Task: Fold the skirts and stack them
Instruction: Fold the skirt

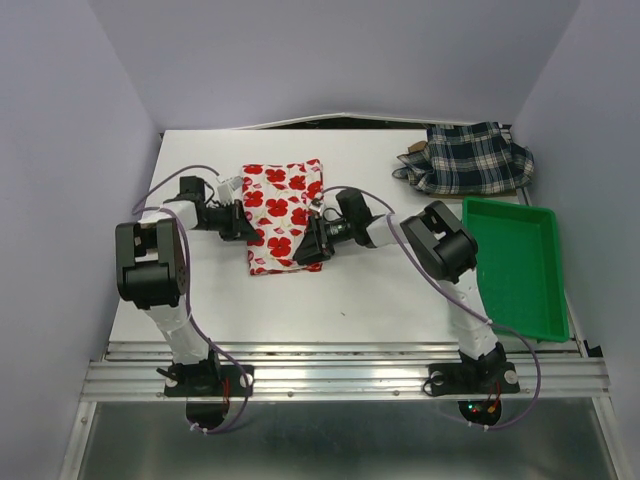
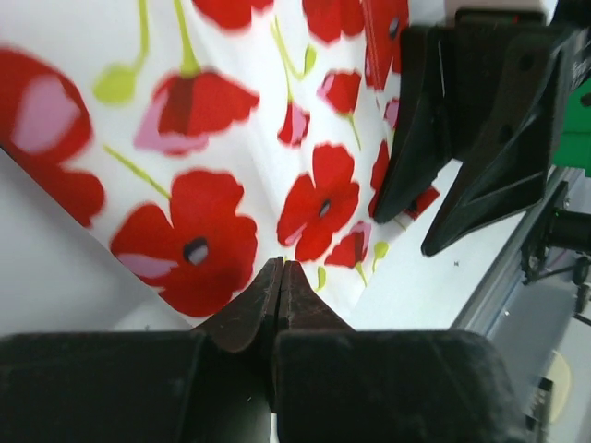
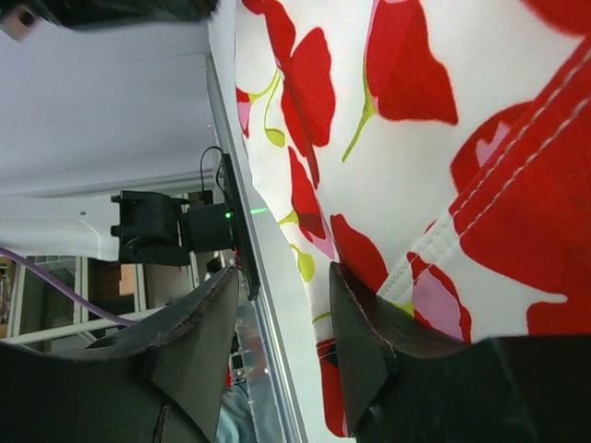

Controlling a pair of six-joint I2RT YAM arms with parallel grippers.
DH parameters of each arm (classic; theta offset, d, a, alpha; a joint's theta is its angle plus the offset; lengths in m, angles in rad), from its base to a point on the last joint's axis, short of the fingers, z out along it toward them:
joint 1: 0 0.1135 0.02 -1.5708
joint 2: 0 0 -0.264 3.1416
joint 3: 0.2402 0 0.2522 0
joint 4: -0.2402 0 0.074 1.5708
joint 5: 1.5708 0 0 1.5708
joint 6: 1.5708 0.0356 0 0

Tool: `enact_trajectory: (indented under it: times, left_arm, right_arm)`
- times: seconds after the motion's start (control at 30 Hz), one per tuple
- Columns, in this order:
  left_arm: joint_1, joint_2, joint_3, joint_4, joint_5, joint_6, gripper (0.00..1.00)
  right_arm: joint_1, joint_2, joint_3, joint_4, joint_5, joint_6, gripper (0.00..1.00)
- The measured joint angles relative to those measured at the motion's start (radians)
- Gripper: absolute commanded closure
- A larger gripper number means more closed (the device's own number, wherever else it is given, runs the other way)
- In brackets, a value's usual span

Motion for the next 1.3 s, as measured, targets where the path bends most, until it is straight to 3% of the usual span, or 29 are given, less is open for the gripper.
enact_trajectory:
  times: [0.2, 0.5, 0.63, 0.83, 0.97, 1.07, 1.2, 1.3]
  left_arm:
    - [0.0, 0.019, 0.108, 0.072, 0.011, -0.048, 0.96]
    - [0.019, 0.209, 0.161, 0.252, -0.033, -0.225, 0.96]
    - [0.03, 0.257, 0.208, 0.265, -0.051, -0.283, 0.88]
    - [0.032, 0.249, 0.291, 0.23, -0.086, -0.216, 0.62]
    - [0.018, 0.103, 0.27, 0.121, -0.161, -0.042, 0.53]
    - [-0.041, -0.151, 0.166, 0.072, -0.281, 0.136, 0.48]
    - [-0.295, -0.565, -0.08, 0.118, -0.466, 0.367, 0.43]
    - [-0.485, -0.701, -0.221, 0.107, -0.554, 0.494, 0.44]
  right_arm:
    - [0.0, 0.0, 0.035, -0.076, 0.001, -0.069, 0.49]
    - [0.0, 0.0, 0.062, -0.153, -0.001, -0.132, 0.49]
    - [0.0, 0.0, 0.069, -0.176, -0.002, -0.154, 0.48]
    - [0.0, 0.0, 0.075, -0.199, -0.014, -0.167, 0.48]
    - [0.0, 0.0, 0.076, -0.198, -0.023, -0.143, 0.46]
    - [0.0, 0.0, 0.076, -0.189, -0.021, -0.114, 0.46]
    - [0.0, 0.0, 0.076, -0.185, -0.013, -0.096, 0.46]
    - [0.0, 0.0, 0.076, -0.184, -0.008, -0.086, 0.45]
